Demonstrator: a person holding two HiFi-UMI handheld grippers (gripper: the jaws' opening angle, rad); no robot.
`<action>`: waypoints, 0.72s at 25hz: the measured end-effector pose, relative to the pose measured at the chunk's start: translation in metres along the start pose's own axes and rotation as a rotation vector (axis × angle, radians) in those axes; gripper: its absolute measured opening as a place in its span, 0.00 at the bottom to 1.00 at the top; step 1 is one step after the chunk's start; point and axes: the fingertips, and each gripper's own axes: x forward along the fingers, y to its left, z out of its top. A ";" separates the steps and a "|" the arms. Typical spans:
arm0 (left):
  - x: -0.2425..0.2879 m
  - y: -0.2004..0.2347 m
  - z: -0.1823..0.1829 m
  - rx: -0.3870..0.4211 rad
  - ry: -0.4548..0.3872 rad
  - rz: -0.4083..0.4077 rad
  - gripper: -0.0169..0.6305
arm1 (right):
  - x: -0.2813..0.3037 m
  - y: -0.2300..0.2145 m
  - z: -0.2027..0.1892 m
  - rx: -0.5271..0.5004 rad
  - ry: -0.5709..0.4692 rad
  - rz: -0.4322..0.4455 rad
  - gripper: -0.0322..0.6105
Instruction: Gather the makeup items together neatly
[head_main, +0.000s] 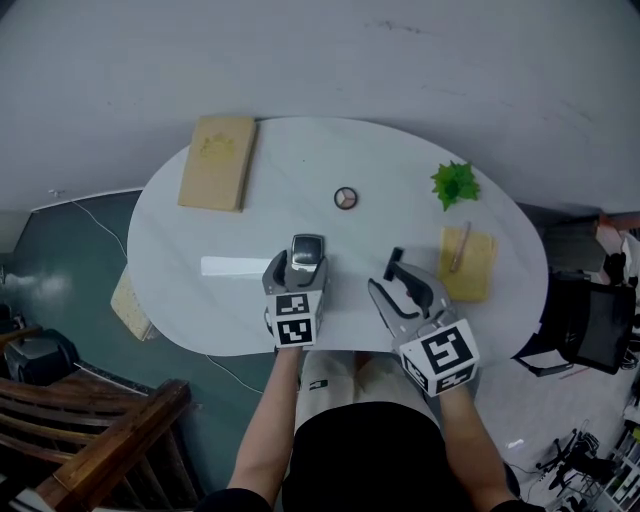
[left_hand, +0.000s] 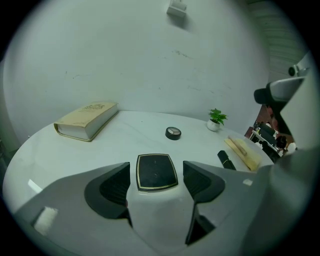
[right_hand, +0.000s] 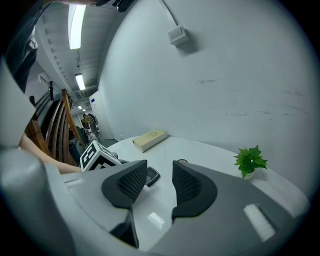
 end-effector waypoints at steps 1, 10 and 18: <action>-0.004 0.001 0.003 0.005 -0.007 -0.004 0.53 | 0.004 0.001 0.001 -0.001 0.004 -0.003 0.29; -0.029 -0.001 0.035 0.116 -0.048 -0.111 0.48 | 0.039 -0.002 0.013 -0.001 0.031 -0.055 0.29; -0.042 0.003 0.061 0.182 -0.076 -0.231 0.43 | 0.075 -0.009 0.016 0.004 0.074 -0.130 0.30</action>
